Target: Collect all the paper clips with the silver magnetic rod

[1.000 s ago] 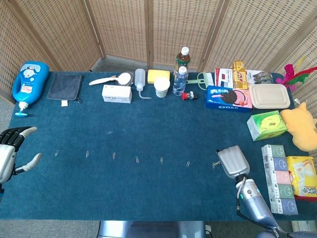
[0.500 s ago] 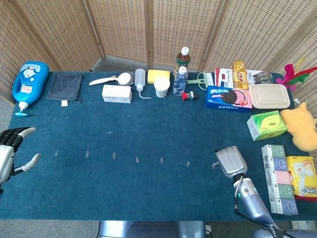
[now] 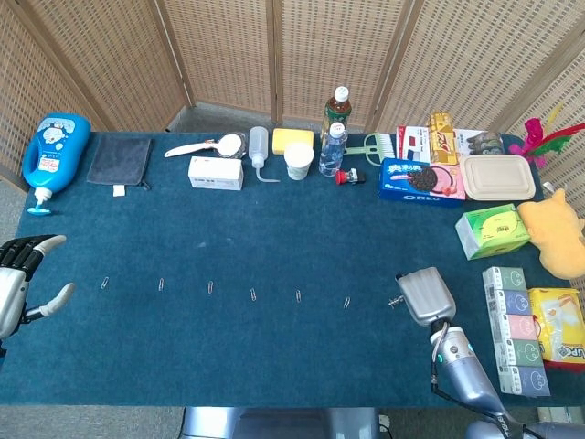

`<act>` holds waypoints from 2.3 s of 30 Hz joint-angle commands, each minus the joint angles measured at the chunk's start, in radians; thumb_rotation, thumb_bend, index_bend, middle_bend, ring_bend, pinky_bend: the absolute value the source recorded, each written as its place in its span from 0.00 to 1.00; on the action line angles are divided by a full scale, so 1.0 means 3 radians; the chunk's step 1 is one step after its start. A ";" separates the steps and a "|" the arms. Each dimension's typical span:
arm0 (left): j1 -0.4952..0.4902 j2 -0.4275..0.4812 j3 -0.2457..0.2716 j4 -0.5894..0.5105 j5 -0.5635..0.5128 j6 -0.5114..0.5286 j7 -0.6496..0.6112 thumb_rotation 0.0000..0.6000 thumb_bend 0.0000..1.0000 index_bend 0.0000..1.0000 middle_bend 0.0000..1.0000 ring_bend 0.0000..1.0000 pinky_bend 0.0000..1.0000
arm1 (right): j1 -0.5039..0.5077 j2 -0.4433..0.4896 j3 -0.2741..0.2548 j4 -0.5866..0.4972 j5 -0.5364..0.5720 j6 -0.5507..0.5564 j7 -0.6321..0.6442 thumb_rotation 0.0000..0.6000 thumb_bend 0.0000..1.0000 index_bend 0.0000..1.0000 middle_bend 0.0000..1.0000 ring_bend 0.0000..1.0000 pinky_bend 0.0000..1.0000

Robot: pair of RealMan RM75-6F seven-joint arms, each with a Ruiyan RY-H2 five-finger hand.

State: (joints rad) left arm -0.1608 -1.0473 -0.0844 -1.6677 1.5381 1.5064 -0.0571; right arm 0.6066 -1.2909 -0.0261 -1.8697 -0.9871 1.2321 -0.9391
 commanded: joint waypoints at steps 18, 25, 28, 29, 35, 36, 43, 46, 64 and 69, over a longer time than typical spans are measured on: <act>0.0068 0.0007 0.0028 0.0065 -0.0019 0.0055 -0.0083 0.10 0.36 0.18 0.21 0.17 0.15 | 0.0405 -0.0211 0.0237 -0.0271 0.0140 -0.0359 -0.0051 1.00 0.51 0.64 0.81 0.83 0.63; 0.0081 -0.0001 0.0032 0.0108 -0.0026 0.0059 -0.0122 0.10 0.36 0.18 0.21 0.17 0.15 | 0.0434 -0.0307 0.0218 -0.0170 0.0203 -0.0330 -0.0050 1.00 0.51 0.64 0.81 0.83 0.63; 0.0082 -0.0003 0.0031 0.0113 -0.0026 0.0060 -0.0128 0.10 0.36 0.18 0.21 0.17 0.15 | 0.0442 -0.0314 0.0205 -0.0137 0.0218 -0.0320 -0.0066 1.00 0.51 0.64 0.81 0.83 0.63; 0.0083 -0.0005 0.0031 0.0116 -0.0026 0.0060 -0.0130 0.10 0.36 0.18 0.21 0.17 0.15 | 0.0443 -0.0319 0.0200 -0.0117 0.0232 -0.0312 -0.0069 1.00 0.51 0.64 0.81 0.83 0.63; 0.0079 -0.0014 0.0030 0.0118 -0.0029 0.0048 -0.0122 0.10 0.36 0.18 0.21 0.17 0.15 | 0.0450 -0.0336 0.0176 -0.0071 0.0239 -0.0299 -0.0054 1.00 0.51 0.64 0.81 0.83 0.63; 0.0077 -0.0014 0.0026 0.0118 -0.0029 0.0049 -0.0121 0.10 0.36 0.18 0.21 0.17 0.15 | 0.0453 -0.0342 0.0174 -0.0057 0.0251 -0.0304 -0.0048 1.00 0.51 0.64 0.81 0.83 0.63; 0.0075 -0.0012 0.0025 0.0118 -0.0029 0.0044 -0.0115 0.10 0.36 0.18 0.21 0.17 0.15 | 0.0474 -0.0367 0.0172 -0.0006 0.0284 -0.0313 -0.0030 1.00 0.51 0.64 0.81 0.83 0.63; 0.0078 -0.0012 0.0025 0.0118 -0.0034 0.0043 -0.0118 0.10 0.36 0.18 0.21 0.17 0.15 | 0.0481 -0.0375 0.0170 0.0013 0.0297 -0.0312 -0.0027 1.00 0.51 0.64 0.81 0.83 0.63; 0.0071 0.0008 0.0025 0.0087 -0.0007 0.0043 -0.0085 0.10 0.36 0.18 0.21 0.17 0.15 | 0.0650 -0.0345 0.0438 -0.0230 0.0272 -0.0330 0.0123 1.00 0.51 0.64 0.82 0.83 0.63; 0.0079 0.0011 0.0031 0.0081 -0.0002 0.0051 -0.0088 0.09 0.36 0.18 0.21 0.17 0.15 | 0.0759 -0.0445 0.0520 -0.0202 0.0378 -0.0384 0.0117 1.00 0.51 0.64 0.82 0.83 0.63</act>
State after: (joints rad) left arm -0.1372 -1.0439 -0.0751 -1.6435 1.5374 1.5216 -0.0834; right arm 0.8308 -1.4206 0.1268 -1.9322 -0.8773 1.1195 -0.9041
